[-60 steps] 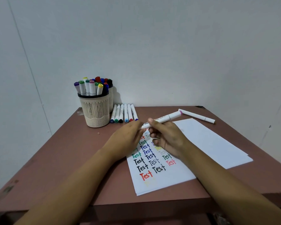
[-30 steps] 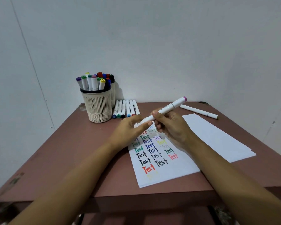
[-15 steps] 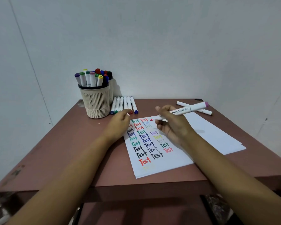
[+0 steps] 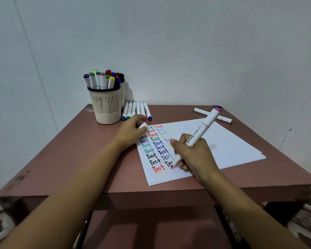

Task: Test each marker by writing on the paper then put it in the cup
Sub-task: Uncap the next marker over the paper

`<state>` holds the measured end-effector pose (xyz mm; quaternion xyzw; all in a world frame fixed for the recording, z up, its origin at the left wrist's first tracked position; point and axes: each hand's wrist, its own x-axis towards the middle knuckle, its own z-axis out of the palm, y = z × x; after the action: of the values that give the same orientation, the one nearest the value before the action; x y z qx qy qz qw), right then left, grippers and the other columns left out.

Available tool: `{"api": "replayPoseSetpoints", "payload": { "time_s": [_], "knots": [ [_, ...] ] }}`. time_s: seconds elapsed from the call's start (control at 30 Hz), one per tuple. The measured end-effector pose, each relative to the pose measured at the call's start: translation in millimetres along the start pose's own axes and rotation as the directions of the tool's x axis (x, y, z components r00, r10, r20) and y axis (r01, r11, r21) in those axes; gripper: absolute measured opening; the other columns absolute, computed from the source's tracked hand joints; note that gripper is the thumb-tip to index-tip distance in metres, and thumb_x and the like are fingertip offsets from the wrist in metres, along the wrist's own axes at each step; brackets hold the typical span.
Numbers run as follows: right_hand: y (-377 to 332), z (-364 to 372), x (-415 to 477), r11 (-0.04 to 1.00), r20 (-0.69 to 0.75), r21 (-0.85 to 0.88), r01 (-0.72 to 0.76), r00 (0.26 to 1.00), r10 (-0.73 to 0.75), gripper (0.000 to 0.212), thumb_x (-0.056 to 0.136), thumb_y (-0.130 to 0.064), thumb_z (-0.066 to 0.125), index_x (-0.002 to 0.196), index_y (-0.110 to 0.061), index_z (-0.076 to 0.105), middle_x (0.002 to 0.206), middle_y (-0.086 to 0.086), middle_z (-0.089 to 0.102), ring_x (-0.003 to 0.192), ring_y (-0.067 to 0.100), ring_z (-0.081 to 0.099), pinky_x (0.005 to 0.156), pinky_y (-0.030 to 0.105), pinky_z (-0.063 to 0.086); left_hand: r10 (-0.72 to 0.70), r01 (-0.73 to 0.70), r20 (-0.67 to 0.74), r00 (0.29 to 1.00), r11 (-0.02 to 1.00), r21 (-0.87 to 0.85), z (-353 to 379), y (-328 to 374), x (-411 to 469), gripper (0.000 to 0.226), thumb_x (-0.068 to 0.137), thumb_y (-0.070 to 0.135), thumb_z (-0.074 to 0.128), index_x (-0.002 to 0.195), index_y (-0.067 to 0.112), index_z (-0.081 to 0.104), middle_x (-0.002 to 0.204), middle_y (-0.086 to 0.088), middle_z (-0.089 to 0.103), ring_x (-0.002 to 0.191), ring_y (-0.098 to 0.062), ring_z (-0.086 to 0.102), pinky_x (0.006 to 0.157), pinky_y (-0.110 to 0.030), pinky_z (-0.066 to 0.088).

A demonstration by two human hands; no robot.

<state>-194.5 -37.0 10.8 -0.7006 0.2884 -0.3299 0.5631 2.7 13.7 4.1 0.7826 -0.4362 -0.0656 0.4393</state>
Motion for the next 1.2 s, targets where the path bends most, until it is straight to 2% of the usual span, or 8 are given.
{"api": "replayPoseSetpoints", "payload": {
  "time_s": [0.27,0.43,0.57,0.67,0.8,0.93,1.1,1.2],
  "knots": [
    [-1.6,1.1,-4.1,0.993,0.045,-0.116,0.029,0.999,-0.024,0.034,0.082,-0.002,0.056,0.059,-0.012,0.033,0.049,0.011,0.045,0.034,0.010,0.049,0.037,0.015,0.032,0.016,-0.016,0.010,1.000,0.999,0.035,-1.2,-1.0,0.9,0.039,0.091,0.019,0.056,0.129,0.018,0.052,0.112,0.001,0.060,0.097,-0.010,0.052,0.081,-0.018,0.035],
    [2.3,1.4,-1.1,0.981,-0.010,-0.176,0.082,0.996,-0.085,0.037,0.080,-0.003,0.054,0.058,-0.016,0.027,0.061,0.013,0.034,0.058,0.024,0.041,0.050,0.025,0.028,0.026,-0.028,0.019,0.999,0.997,0.073,-0.8,-0.2,0.9,0.037,0.091,0.020,0.054,0.128,0.019,0.052,0.115,0.000,0.059,0.096,-0.008,0.051,0.078,-0.018,0.034],
    [0.6,-0.2,-2.0,0.990,-0.001,-0.132,0.050,0.999,-0.051,0.038,0.081,-0.003,0.053,0.056,-0.016,0.028,0.056,0.013,0.037,0.044,0.021,0.045,0.040,0.016,0.028,0.035,-0.036,0.016,0.999,0.996,0.081,-0.7,-1.1,0.8,0.036,0.091,0.020,0.054,0.127,0.019,0.054,0.115,0.000,0.060,0.095,-0.007,0.051,0.078,-0.016,0.034],
    [-1.3,-0.5,-3.8,0.993,0.036,-0.113,0.040,0.999,-0.036,0.036,0.082,-0.001,0.053,0.057,-0.015,0.030,0.050,0.012,0.042,0.034,0.010,0.047,0.036,0.013,0.030,0.038,-0.039,0.008,0.999,0.995,0.091,-0.3,-1.0,1.2,0.035,0.091,0.020,0.055,0.126,0.019,0.055,0.112,0.001,0.060,0.095,-0.007,0.051,0.076,-0.016,0.033],
    [-0.3,1.6,-2.5,0.986,0.047,-0.152,0.069,0.997,-0.062,0.032,0.080,-0.001,0.052,0.058,-0.012,0.032,0.060,0.015,0.037,0.045,0.022,0.041,0.037,0.013,0.029,0.046,-0.046,0.006,0.999,0.994,0.097,0.0,-1.9,2.2,0.034,0.091,0.019,0.055,0.125,0.018,0.056,0.114,-0.001,0.061,0.095,-0.009,0.051,0.077,-0.017,0.033],
    [-0.3,1.6,-2.4,0.988,0.080,-0.145,0.050,0.996,-0.038,0.023,0.080,0.001,0.051,0.061,-0.005,0.038,0.062,0.016,0.035,0.037,0.017,0.036,0.036,0.013,0.027,0.048,-0.049,0.011,0.999,0.994,0.098,0.7,-2.9,3.0,0.035,0.091,0.019,0.055,0.126,0.017,0.055,0.115,-0.002,0.061,0.095,-0.008,0.051,0.074,-0.013,0.032],
    [1.2,-0.3,-2.7,0.997,-0.048,-0.053,0.052,0.997,-0.054,0.020,0.081,-0.002,0.052,0.063,-0.002,0.041,0.062,0.015,0.037,0.048,0.021,0.037,0.036,0.014,0.027,0.047,-0.048,0.014,0.999,0.994,0.102,0.5,-3.3,3.2,0.035,0.091,0.020,0.055,0.125,0.017,0.055,0.116,-0.002,0.061,0.095,-0.008,0.051,0.079,-0.017,0.034],
    [1.3,-0.9,-3.5,0.995,-0.033,-0.080,0.062,0.997,-0.065,0.026,0.081,-0.002,0.051,0.060,-0.006,0.036,0.063,0.016,0.038,0.052,0.022,0.040,0.035,0.013,0.029,0.044,-0.045,0.015,0.999,0.994,0.100,1.1,-3.3,3.5,0.034,0.091,0.020,0.055,0.125,0.017,0.055,0.116,-0.002,0.061,0.095,-0.008,0.051,0.078,-0.016,0.034]
  ]
}}
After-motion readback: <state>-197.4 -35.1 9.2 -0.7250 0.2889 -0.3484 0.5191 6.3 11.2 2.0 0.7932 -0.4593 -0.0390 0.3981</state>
